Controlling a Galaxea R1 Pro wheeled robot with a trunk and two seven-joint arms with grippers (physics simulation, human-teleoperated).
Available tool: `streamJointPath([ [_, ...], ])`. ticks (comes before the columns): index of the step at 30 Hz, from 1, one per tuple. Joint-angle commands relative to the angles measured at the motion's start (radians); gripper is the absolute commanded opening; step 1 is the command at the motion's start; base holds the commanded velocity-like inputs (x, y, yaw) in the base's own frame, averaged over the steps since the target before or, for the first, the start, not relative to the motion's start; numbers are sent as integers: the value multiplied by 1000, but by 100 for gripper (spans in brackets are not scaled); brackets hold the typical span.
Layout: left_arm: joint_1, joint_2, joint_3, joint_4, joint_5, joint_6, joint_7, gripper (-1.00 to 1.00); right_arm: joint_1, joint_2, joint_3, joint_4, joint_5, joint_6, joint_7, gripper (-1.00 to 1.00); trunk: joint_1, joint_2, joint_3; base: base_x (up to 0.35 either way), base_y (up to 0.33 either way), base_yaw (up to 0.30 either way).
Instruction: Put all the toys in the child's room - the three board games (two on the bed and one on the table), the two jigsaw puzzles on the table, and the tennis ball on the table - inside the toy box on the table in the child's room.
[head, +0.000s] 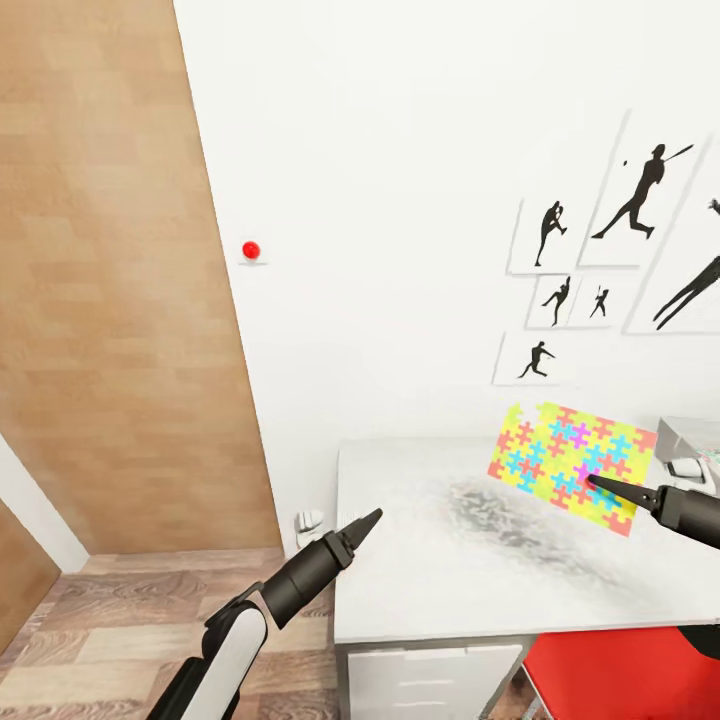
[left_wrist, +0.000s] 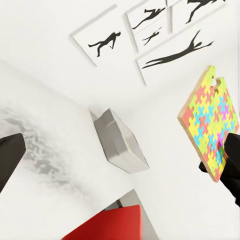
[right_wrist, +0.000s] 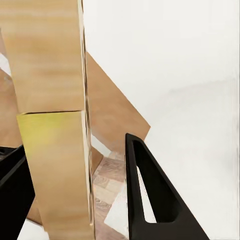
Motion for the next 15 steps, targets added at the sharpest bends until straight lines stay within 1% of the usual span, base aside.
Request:
streamJointPath([
  [1, -1, -1, 1, -1, 10, 10, -1, 100, -1, 0, -1, 0, -2, 6, 5, -100, 1, -2, -2, 0, 0, -255],
  [15, -1, -1, 0, 0, 12, 10, -9, 100, 0, 0, -6, -7, -1, 5, 5, -100, 1, -2, -2, 0, 0, -279],
])
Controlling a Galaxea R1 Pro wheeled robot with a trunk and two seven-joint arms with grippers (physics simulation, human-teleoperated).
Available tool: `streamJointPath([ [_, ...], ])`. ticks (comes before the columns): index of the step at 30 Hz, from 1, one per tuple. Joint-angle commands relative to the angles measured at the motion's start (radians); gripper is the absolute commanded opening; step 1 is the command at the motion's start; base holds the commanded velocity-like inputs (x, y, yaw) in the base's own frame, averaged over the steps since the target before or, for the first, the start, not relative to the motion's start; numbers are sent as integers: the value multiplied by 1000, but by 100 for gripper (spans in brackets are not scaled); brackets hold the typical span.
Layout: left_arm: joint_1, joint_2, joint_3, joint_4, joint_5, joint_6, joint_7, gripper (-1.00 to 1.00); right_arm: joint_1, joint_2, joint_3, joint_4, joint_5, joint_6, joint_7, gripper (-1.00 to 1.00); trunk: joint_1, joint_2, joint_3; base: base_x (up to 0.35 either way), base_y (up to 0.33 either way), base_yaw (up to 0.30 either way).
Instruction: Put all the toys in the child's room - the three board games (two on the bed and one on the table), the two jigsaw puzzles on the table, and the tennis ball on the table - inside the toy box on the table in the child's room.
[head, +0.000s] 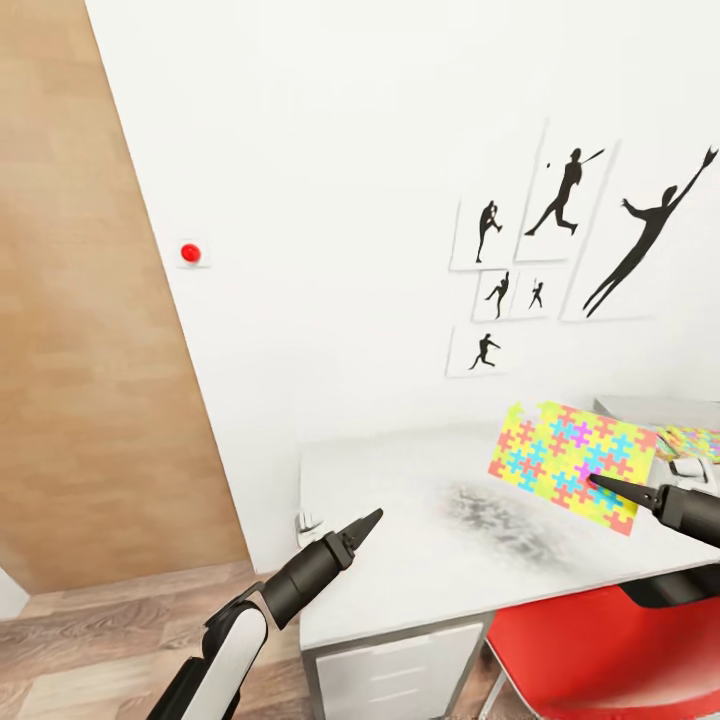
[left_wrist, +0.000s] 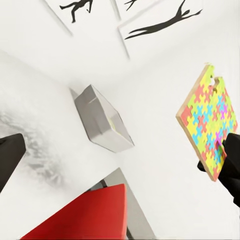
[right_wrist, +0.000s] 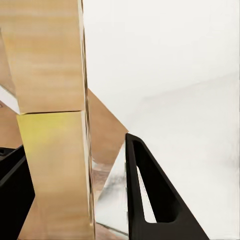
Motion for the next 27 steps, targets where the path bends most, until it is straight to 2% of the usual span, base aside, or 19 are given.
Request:
streamJointPath([
  [1, -1, 0, 1, 0, 10, 9, 0, 100, -1, 0, 0, 0, -2, 6, 5, -100, 1, -2, -2, 0, 0, -289],
  [5, -1, 1, 1, 1, 10, 8, -12, 100, 1, 0, -1, -9, -2, 6, 5, -100, 1, -2, -1, 0, 0, -290],
  [7, -1, 1, 2, 5, 8, 7, -44, 100, 10, 0, -1, -22, -2, 6, 5, -100, 1, -2, -1, 0, 0, -290],
  [11, -1, 1, 2, 8, 4, 5, -63, 100, 16, 1, -1, -28, -2, 6, 5, -100, 1, -2, 0, 0, 0, -237],
  [27, -1, 1, 2, 10, -5, 3, -68, 100, 24, 4, -2, -50, -3, 5, 5, -100, 1, -2, 0, 0, -29, -42],
])
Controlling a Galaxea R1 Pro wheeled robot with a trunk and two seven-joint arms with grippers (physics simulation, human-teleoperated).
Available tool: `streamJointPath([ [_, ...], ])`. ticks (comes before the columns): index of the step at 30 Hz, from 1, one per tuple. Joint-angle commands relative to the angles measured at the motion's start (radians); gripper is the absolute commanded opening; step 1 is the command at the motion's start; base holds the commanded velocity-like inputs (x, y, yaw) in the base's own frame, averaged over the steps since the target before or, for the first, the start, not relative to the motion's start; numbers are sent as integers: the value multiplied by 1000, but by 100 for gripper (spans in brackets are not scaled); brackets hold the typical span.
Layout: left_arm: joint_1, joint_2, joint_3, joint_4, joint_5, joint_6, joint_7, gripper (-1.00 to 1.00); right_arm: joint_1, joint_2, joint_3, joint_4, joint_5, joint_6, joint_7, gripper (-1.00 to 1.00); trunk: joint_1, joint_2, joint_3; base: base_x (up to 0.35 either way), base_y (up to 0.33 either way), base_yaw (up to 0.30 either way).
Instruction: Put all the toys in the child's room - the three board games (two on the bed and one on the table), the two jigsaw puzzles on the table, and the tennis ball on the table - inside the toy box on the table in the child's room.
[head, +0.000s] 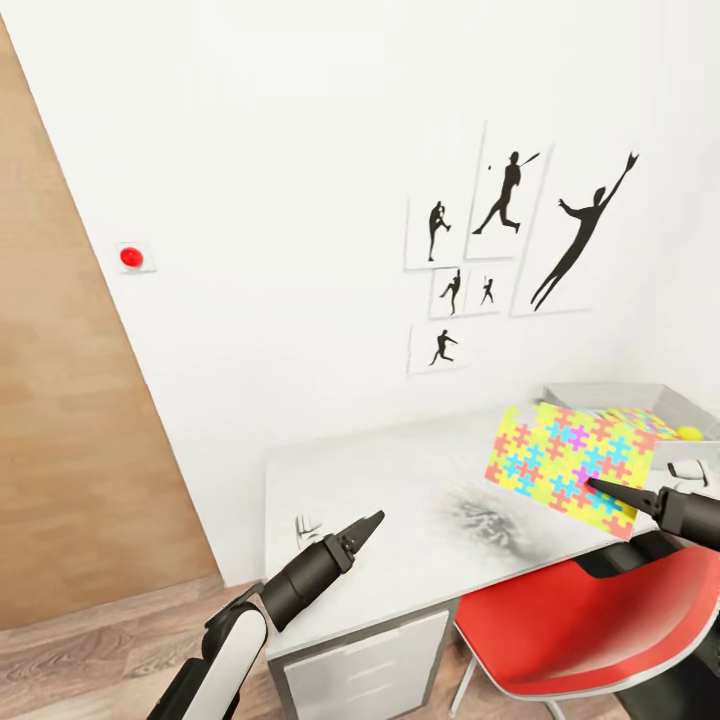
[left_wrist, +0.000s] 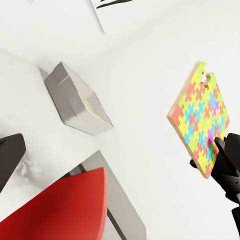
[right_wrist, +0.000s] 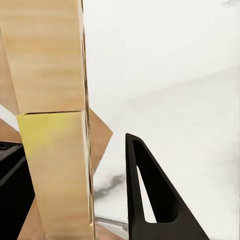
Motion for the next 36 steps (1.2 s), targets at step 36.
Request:
streamJointPath([
  [36, -1, -5, -1, -1, 7, 8, 2, 100, 41, 49, -210, -64, 2, -11, 186, -100, 1, -2, -2, 7, -98, -1],
])
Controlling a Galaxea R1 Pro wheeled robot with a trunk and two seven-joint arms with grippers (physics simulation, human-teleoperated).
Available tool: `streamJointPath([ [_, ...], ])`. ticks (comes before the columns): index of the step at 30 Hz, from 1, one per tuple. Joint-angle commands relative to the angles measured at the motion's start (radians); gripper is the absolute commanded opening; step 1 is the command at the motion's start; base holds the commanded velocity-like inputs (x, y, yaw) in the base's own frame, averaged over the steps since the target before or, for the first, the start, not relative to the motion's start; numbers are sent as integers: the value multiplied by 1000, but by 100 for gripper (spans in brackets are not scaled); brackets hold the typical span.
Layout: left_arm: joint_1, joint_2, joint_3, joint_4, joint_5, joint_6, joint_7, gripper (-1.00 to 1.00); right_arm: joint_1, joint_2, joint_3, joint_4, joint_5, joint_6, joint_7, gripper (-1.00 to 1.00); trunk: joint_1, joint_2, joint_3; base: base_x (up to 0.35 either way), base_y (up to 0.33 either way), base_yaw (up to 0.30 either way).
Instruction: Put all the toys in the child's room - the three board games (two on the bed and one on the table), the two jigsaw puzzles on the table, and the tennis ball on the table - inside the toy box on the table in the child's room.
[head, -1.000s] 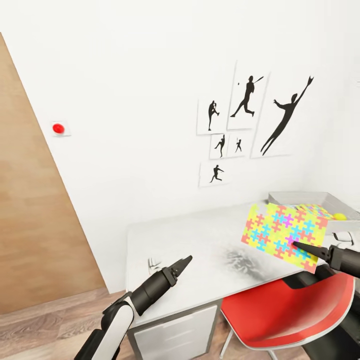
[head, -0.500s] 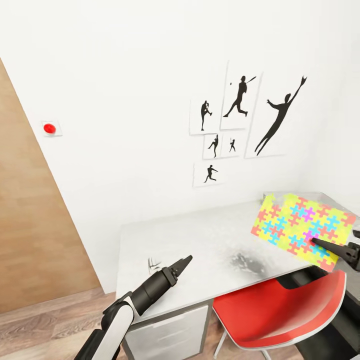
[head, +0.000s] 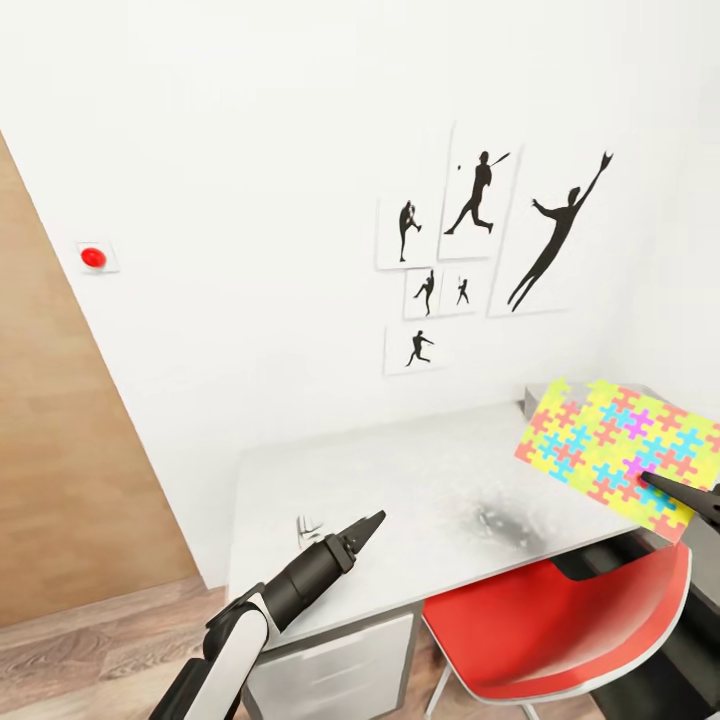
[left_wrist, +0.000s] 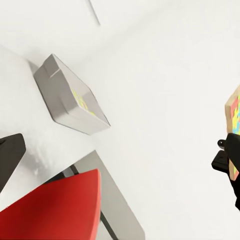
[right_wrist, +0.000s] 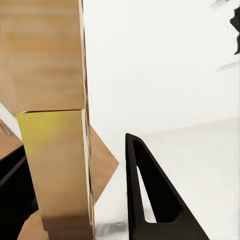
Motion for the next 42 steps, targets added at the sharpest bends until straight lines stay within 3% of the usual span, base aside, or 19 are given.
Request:
streamJointPath([
  [1, -1, 0, 0, 0, 10, 9, 0, 100, -1, 1, -1, 1, -4, 8, 3, -100, 1, -2, -2, 103, -139, 0],
  [15, -1, 1, 0, -1, 10, 8, 0, 100, 0, 17, -5, 1, -4, -62, 7, -100, 1, -2, -3, 154, -204, 0],
  [30, -1, 0, 0, 0, 10, 7, -1, 100, 0, 24, -5, -1, -4, -73, 11, -100, 1, -2, -3, 219, -193, 0],
  [42, -1, 0, -1, 0, 10, -6, -2, 100, 0, 25, -4, -1, -4, -73, 10, -100, 1, -2, -3, 64, -52, 0],
])
